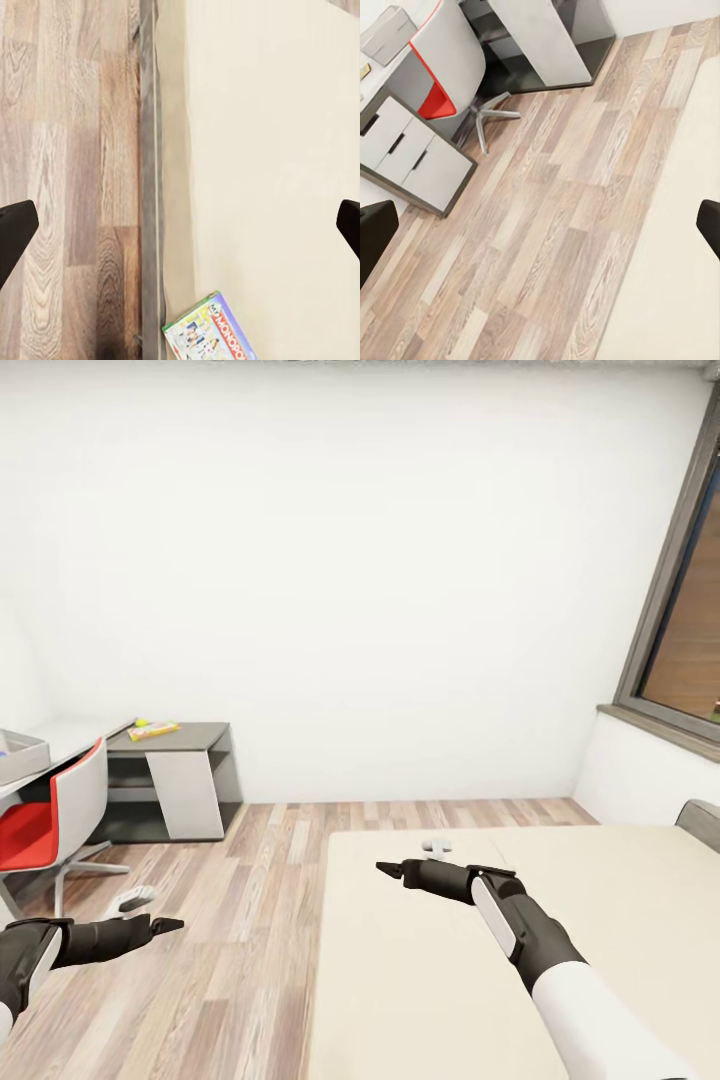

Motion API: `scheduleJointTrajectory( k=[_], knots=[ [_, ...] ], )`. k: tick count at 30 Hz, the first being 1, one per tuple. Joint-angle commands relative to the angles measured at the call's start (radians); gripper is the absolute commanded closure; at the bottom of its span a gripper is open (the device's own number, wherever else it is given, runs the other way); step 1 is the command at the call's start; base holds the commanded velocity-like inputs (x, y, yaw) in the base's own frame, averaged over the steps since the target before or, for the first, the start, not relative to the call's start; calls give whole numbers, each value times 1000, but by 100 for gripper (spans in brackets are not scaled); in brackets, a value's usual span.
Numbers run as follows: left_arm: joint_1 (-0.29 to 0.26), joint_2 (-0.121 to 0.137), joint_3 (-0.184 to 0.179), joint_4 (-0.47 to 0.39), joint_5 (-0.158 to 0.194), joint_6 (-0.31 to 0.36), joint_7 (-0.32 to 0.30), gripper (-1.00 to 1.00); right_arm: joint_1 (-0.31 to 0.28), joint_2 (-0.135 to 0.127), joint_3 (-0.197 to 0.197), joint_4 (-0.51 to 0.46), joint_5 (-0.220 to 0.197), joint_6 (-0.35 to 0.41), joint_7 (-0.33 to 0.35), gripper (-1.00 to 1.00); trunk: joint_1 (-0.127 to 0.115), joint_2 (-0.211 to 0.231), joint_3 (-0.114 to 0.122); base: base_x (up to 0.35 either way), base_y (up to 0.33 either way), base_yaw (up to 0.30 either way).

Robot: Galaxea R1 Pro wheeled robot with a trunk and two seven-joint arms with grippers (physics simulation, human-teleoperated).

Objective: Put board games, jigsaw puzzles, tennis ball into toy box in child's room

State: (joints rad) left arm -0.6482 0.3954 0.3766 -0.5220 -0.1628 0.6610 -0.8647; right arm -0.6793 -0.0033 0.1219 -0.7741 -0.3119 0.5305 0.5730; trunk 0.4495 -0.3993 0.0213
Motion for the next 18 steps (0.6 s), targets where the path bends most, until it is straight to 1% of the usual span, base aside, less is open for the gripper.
scheduleJointTrajectory(
  k=[1, 18],
  knots=[
    [-1, -1, 8, -1, -10, 6, -8, -100, 0, -1, 1, -1, -6, 6, -1, -100, 0, -1, 1, 0, 0, 0],
    [-1, -1, 8, -1, -10, 6, -8, -100, 0, -2, 1, -1, -7, 6, 0, -100, 0, -1, 25, 0, 0, 0]
  ],
)
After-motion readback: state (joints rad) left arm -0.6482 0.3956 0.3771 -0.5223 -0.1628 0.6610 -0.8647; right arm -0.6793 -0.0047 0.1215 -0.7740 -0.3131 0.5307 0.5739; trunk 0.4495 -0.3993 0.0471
